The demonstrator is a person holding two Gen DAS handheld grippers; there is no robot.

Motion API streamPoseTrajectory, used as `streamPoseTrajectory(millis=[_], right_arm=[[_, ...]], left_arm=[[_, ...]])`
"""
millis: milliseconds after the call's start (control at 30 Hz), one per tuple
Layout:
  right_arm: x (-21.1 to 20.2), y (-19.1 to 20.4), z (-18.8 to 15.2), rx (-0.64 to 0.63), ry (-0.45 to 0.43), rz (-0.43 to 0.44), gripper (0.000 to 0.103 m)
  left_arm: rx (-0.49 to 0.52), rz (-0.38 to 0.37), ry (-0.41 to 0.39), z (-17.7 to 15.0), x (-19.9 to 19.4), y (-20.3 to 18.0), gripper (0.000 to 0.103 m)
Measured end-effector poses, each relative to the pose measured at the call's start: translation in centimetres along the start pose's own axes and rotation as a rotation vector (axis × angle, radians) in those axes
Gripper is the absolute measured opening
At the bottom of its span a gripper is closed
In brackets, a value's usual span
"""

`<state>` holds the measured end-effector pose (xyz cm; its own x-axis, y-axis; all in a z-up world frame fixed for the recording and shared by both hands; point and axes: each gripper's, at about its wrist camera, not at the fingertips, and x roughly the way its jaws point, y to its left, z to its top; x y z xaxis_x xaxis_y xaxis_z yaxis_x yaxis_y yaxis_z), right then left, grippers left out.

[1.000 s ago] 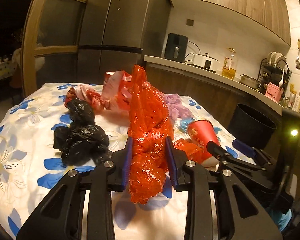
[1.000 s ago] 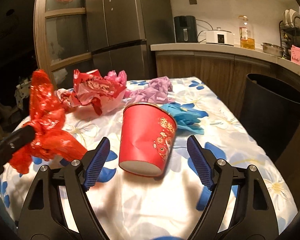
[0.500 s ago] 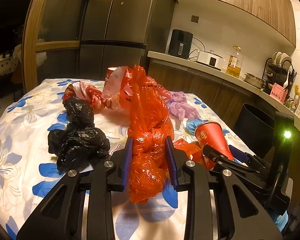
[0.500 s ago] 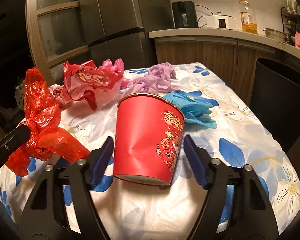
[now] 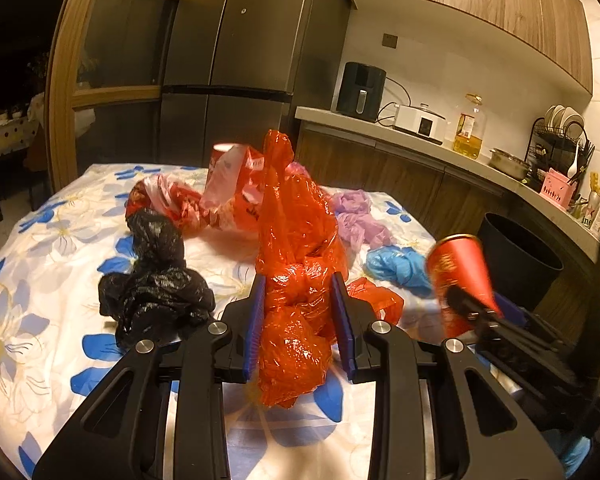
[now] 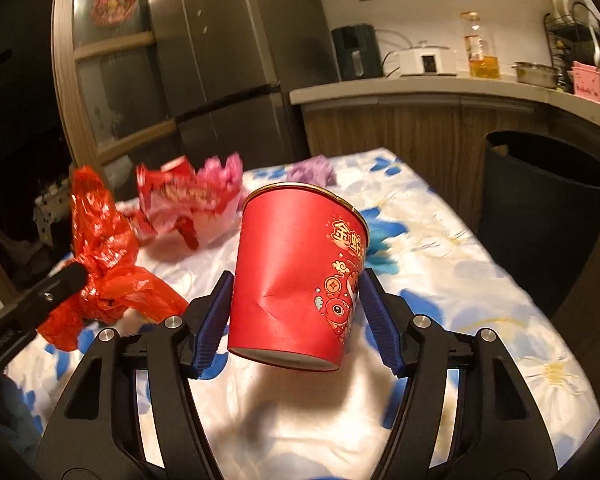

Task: Collect trash
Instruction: 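Grasp and lift the red paper cup with the right tool while the left tool holds the red bag, then carry the red cup and red bag over the black bin with both tools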

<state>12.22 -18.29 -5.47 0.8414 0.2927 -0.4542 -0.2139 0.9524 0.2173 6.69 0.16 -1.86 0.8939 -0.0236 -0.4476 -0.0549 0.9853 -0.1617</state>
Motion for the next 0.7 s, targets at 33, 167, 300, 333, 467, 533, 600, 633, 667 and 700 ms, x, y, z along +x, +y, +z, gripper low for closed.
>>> streamPoseTrajectory(millis=[33, 167, 300, 333, 467, 533, 600, 633, 667, 700], right_arm=[[-1.0, -0.3, 0.3, 0.008, -0.02, -0.002, 0.063], [-4.5, -1.9, 1.1, 0.044, -0.086, -0.01, 0.063], [-7.1, -3.5, 1.7, 0.074, -0.128, -0.033, 0.063], [-7.5, -3.8, 1.9, 0.083, -0.132, -0.038, 0.063], [-9.1, -5.1, 2.6, 0.109, -0.157, -0.068, 0.063], [-10.0, -5.6, 2.9, 0.116, -0.178, -0.087, 0.063], [-10.6, -6.1, 3.3, 0.125, -0.193, -0.104, 0.063], [-10.9, -6.3, 3.4, 0.129, -0.199, -0.11, 0.063], [-11.2, -6.6, 3.7, 0.136, -0.209, -0.12, 0.063], [-11.5, -6.9, 3.9, 0.138, -0.216, -0.129, 0.063]], left_arm=[[0.006, -0.001, -0.007, 0.2, -0.3, -0.2, 0.032], [0.01, -0.02, -0.025, 0.7, -1.5, -0.9, 0.032], [0.018, -0.025, -0.023, 0.9, -2.3, -1.8, 0.032], [0.02, -0.028, -0.024, 1.0, -2.5, -2.0, 0.031], [0.043, -0.049, -0.039, 1.7, -3.7, -3.3, 0.032], [0.051, -0.066, -0.038, 2.2, -4.0, -4.0, 0.032], [0.06, -0.083, -0.037, 2.7, -4.0, -4.8, 0.032], [0.065, -0.094, -0.038, 2.9, -3.9, -5.2, 0.032], [0.07, -0.103, -0.038, 3.1, -3.9, -5.6, 0.032], [0.079, -0.115, -0.041, 3.4, -3.7, -6.0, 0.032]])
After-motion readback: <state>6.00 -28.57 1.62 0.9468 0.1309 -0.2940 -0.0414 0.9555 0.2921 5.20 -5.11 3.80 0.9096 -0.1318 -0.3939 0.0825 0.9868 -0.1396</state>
